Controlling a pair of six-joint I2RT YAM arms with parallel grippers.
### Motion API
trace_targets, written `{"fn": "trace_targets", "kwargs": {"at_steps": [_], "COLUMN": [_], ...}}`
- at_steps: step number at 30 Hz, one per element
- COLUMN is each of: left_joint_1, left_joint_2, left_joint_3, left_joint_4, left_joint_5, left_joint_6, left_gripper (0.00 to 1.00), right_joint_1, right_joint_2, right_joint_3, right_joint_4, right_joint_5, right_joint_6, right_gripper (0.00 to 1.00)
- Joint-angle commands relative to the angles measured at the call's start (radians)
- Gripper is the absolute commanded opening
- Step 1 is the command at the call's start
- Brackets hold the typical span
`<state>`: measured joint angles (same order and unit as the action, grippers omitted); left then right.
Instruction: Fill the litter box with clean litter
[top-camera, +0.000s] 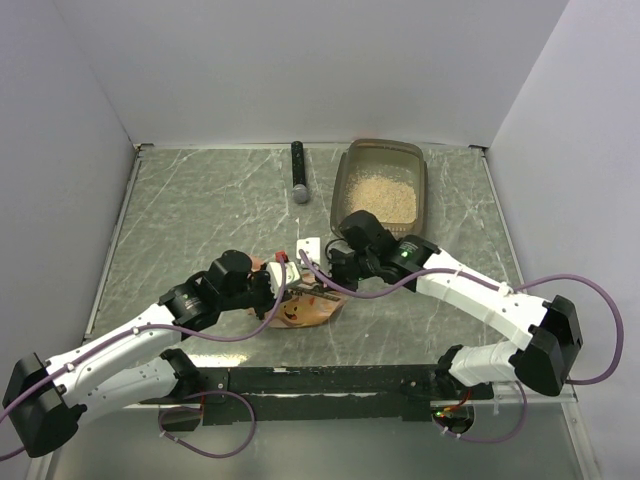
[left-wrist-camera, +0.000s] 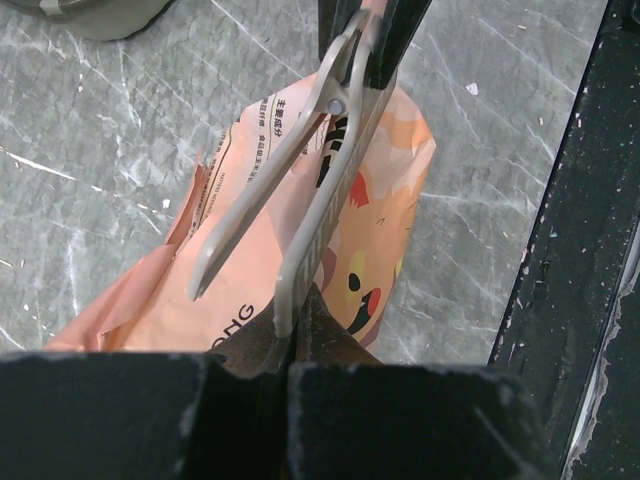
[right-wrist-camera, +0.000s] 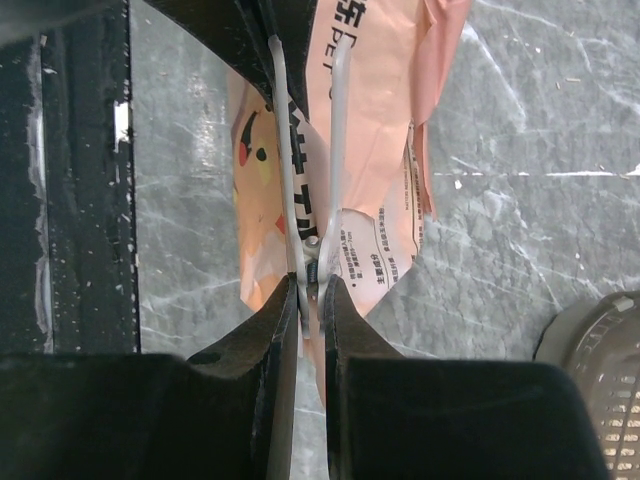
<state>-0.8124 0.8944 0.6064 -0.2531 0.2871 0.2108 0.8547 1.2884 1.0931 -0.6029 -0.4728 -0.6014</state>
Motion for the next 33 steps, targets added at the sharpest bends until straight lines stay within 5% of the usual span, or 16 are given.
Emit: {"fn": "trace_targets", "kwargs": {"at_steps": [1, 17, 20, 26, 28, 29, 33], "left_joint_1": [0.004, 0.004, 0.005, 0.004, 0.004, 0.004, 0.004], "left_joint_2": [-0.023, -0.028, -0.026, -0.031, -0.032, -0.034, -0.032], "left_joint_3": [0.058, 0.059, 0.058, 0.055, 0.052, 0.05, 0.05], "left_joint_4": [0.058, 0.063, 0.063, 0.061, 0.061, 0.064, 0.063], "left_joint_5": [-0.04, -0.071, -0.069, -0.065, -0.066, -0.068, -0.071], "left_joint_6": [-0.019, -0.027, -0.027, -0.021, -0.019, -0.019, -0.019], "left_gripper": [0.01, 0.02, 0.02, 0.04, 0.04, 0.04, 0.05], "right_joint_1": [0.021, 0.035, 0.033, 0.035, 0.035, 0.035, 0.035], "right_joint_2": [0.037, -0.009, -0.027, -0.098, -0.121, -0.13, -0.187], "right_joint_3": [-0.016, -0.12, -0.134, -0.116, -0.096, -0.091, -0.075], "right_joint_4": [-0.107, -0.08, -0.045, -0.018, -0.026, -0.028, -0.017], "right_joint_5": [0.115, 0.083, 0.091, 0.123, 0.154, 0.163, 0.232], "right_joint_6": [-0.015, 0.044, 0.07, 0.106, 0.12, 0.124, 0.158], "right_gripper": [0.0, 0.02, 0.25, 0.44, 0.58, 0.99, 1.0]}}
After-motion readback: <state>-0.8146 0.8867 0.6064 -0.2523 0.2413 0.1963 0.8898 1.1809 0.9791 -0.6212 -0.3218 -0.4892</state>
